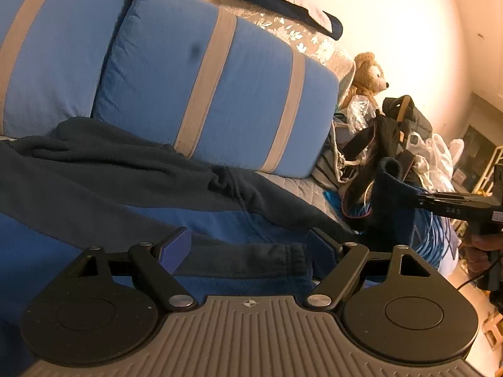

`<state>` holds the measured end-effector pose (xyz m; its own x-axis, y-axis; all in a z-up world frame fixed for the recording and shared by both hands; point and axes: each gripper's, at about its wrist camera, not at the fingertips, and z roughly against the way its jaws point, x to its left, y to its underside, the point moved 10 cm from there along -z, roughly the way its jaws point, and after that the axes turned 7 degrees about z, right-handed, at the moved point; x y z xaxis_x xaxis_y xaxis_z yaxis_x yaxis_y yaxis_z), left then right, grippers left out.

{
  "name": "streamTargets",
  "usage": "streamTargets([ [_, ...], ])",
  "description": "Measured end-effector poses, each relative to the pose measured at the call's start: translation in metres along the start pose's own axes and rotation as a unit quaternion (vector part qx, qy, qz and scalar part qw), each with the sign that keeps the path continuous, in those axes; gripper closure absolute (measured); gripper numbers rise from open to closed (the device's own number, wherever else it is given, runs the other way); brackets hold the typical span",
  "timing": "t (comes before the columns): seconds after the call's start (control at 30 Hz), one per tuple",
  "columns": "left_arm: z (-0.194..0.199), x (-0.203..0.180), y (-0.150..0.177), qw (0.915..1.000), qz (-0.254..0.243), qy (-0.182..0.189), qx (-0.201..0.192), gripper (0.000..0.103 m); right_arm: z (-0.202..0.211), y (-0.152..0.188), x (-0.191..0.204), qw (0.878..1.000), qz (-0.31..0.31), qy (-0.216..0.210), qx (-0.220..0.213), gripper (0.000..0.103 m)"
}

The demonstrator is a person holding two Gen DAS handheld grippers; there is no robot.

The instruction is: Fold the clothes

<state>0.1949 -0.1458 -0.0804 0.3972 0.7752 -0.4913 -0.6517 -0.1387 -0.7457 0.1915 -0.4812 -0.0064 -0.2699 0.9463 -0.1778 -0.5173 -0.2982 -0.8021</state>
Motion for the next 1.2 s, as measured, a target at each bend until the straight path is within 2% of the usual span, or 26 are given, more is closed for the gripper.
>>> streamTargets([
  [0.4, -0.004, 0.002, 0.002, 0.9999, 0.01, 0.005, 0.011, 0.022, -0.031, -0.012, 0.079, 0.997, 0.019, -0.078, 0.005, 0.088],
  [0.63, -0.006, -0.002, 0.004, 0.9998, 0.005, 0.011, 0.016, 0.022, -0.04, -0.008, 0.108, 0.993, 0.03, -0.113, 0.011, 0.088],
  [0.7, -0.005, -0.003, 0.004, 0.9998, 0.006, 0.013, 0.015, 0.022, -0.042, -0.005, 0.116, 0.991, 0.038, -0.126, 0.016, 0.079],
  [0.73, -0.005, -0.003, 0.003, 0.9998, 0.006, 0.013, 0.015, 0.022, -0.044, -0.002, 0.121, 0.99, 0.041, -0.133, 0.02, 0.067],
  [0.77, -0.004, -0.003, 0.003, 0.9998, 0.006, 0.013, 0.014, 0.022, -0.044, -0.001, 0.126, 0.989, 0.047, -0.14, 0.021, 0.049],
  [0.8, -0.004, -0.003, 0.003, 0.9998, 0.007, 0.013, 0.013, 0.022, -0.044, 0.001, 0.131, 0.987, 0.056, -0.149, 0.02, 0.044],
  [0.87, -0.004, -0.003, 0.003, 0.9998, 0.007, 0.012, 0.013, 0.022, -0.042, 0.003, 0.141, 0.984, 0.074, -0.164, 0.017, 0.024],
  [0.93, -0.004, -0.003, 0.003, 0.9998, 0.008, 0.01, 0.015, 0.022, -0.04, 0.006, 0.147, 0.981, 0.104, -0.164, 0.015, 0.018],
  [1.07, -0.004, -0.003, 0.003, 0.9998, 0.008, 0.007, 0.017, 0.022, -0.04, 0.013, 0.153, 0.974, 0.158, -0.161, 0.023, 0.018],
  [1.2, -0.004, -0.003, 0.002, 0.9998, 0.007, 0.006, 0.017, 0.022, -0.042, 0.026, 0.153, 0.961, 0.221, -0.162, 0.035, 0.017],
])
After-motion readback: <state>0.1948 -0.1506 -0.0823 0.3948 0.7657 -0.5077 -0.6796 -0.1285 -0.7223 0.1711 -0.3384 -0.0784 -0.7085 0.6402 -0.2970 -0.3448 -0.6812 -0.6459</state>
